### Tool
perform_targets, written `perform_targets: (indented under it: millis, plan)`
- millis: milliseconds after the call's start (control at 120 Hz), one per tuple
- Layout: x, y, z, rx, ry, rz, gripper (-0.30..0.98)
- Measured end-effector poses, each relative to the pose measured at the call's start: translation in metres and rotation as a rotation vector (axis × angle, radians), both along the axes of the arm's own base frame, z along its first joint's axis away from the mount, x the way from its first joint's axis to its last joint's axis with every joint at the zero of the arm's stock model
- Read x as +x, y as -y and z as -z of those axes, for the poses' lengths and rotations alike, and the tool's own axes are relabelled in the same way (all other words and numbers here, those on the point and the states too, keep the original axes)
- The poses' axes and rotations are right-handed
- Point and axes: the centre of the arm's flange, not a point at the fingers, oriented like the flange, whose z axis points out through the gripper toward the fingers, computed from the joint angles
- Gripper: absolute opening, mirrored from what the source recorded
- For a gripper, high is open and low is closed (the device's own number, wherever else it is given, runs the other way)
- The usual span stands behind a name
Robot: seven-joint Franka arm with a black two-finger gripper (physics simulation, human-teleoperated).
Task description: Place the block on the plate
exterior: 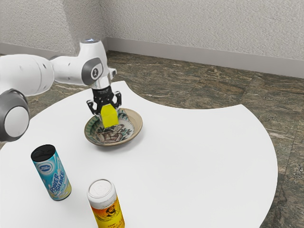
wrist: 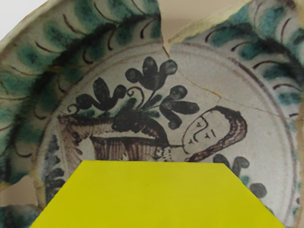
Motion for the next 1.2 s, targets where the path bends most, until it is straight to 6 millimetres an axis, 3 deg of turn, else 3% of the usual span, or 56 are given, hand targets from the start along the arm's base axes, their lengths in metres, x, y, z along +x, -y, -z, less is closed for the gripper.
perform_targets:
  millis: [183,350,558,633,767,867,1000,1083,1200]
  plan:
    - [0.018,0.002,0.014,-0.022,-0.011,0.055,0.38]
    - [0.019,0.004,0.027,-0.035,-0.044,0.092,0.38]
    - [0.019,0.007,0.028,-0.041,-0.054,0.126,0.56]
    - [0.019,0.011,0.020,-0.040,-0.049,0.142,0.60]
    - [0.014,0.023,-0.031,-0.032,-0.007,0.170,0.64]
    - [-0.004,0.043,-0.081,-0.030,0.009,0.206,0.66]
    - [-0.033,0.089,-0.151,-0.031,0.025,0.285,0.67]
    - [-0.062,0.130,-0.191,-0.035,0.011,0.356,0.68]
    - [-0.100,0.165,-0.216,-0.043,-0.041,0.447,0.68]
